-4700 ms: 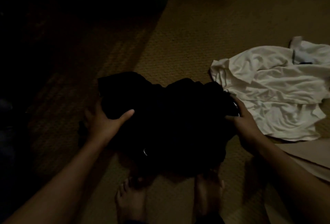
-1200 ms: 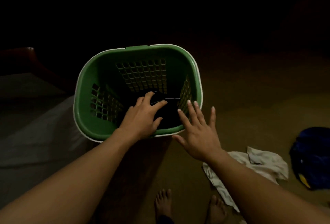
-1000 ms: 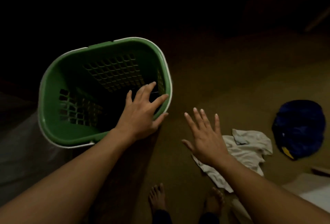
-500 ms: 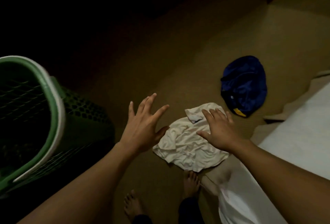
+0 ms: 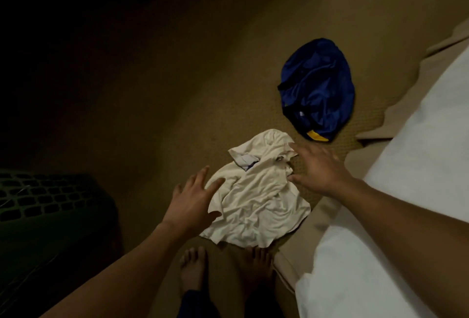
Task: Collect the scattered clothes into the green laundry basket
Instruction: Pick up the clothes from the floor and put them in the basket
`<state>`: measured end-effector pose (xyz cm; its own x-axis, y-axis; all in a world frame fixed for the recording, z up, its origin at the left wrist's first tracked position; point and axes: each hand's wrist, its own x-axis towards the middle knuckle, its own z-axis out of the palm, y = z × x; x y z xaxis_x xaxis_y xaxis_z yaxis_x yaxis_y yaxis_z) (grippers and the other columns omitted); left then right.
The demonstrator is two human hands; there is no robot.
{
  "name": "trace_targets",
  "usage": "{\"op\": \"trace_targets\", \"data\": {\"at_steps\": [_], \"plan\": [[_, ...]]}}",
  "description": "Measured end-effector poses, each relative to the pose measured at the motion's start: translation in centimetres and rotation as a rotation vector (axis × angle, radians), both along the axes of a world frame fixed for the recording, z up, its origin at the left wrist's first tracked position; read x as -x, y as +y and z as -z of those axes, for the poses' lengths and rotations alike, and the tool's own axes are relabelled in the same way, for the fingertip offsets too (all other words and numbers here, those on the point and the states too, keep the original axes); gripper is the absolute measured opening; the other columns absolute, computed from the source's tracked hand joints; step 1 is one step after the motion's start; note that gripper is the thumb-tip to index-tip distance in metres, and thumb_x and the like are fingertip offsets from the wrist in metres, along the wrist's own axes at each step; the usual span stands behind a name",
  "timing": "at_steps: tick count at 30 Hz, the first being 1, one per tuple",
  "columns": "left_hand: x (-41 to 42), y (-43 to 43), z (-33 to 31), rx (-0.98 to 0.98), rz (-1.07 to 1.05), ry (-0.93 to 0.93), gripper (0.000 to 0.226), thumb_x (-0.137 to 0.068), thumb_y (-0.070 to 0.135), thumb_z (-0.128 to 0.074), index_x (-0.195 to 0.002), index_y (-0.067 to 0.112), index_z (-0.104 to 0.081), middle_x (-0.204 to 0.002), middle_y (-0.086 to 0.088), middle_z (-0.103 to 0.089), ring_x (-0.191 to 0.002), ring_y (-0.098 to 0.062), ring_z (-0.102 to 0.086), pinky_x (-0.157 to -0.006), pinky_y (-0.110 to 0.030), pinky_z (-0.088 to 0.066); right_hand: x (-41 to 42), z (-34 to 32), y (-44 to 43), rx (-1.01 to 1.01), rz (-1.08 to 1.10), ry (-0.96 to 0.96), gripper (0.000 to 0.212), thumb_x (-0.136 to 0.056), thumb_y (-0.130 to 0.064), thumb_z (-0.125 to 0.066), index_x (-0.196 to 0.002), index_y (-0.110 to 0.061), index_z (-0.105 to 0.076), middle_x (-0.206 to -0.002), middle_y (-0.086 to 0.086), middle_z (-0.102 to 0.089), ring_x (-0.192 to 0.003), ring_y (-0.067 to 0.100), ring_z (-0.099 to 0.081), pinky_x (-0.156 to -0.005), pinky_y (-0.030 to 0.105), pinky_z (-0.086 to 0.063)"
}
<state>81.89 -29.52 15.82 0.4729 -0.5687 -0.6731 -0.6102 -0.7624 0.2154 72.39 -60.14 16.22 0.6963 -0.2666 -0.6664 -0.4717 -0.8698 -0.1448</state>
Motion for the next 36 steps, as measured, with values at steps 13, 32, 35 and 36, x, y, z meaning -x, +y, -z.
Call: {"op": "trace_targets", "data": {"at_steps": [13,32,35,36], "plan": [[7.5,3.4,26.5,-0.010,0.083,0.161,0.111,-0.089,0.040,-0.068,-0.151,0.051,0.023,-0.158,0.005,0.042,-0.146,-0.032,0.033,-0.116,-0.068,0.003,-2.5,24.3,0.9,-0.024,-0.035,0.078,0.120,-0.074,-0.052,-0.083,-0.156,-0.048,0.005,-0.168,-0.002,0.016,-0.154,0.034,0.005,-0.120,0.059,-0.014],[-5.8,-3.0,17.8,0.738,-0.854,0.354,0.064,-0.074,0.029,-0.068,-0.132,0.046,-0.048,-0.144,0.005,-0.038,-0.124,-0.012,-0.050,-0.094,-0.042,-0.056,-1.7,23.8,15.0,-0.231,0.022,-0.257,0.079,-0.075,-0.032,-0.073,-0.147,-0.026,-0.041,-0.150,0.006,-0.041,-0.138,0.029,-0.039,-0.113,0.047,-0.036],[-5.6,-2.8,20.6,0.451,-0.647,0.321,0.090,-0.071,0.049,-0.082,-0.144,0.055,-0.032,-0.159,0.001,-0.017,-0.146,-0.028,-0.026,-0.113,-0.054,-0.038,-0.6,23.9,14.6,-0.422,0.065,-0.244,0.067,-0.074,-0.026,-0.070,-0.140,-0.024,-0.055,-0.139,0.006,-0.058,-0.130,0.026,-0.052,-0.108,0.039,-0.044],[-5.0,-2.4,22.0,0.381,-0.593,0.292,0.100,-0.070,0.050,-0.085,-0.149,0.055,-0.023,-0.162,-0.002,-0.008,-0.149,-0.032,-0.016,-0.116,-0.055,-0.032,-0.5,23.7,14.3,-0.463,0.201,-0.328,0.058,-0.076,-0.025,-0.066,-0.133,-0.023,-0.063,-0.130,0.005,-0.065,-0.121,0.023,-0.059,-0.102,0.033,-0.047]]}}
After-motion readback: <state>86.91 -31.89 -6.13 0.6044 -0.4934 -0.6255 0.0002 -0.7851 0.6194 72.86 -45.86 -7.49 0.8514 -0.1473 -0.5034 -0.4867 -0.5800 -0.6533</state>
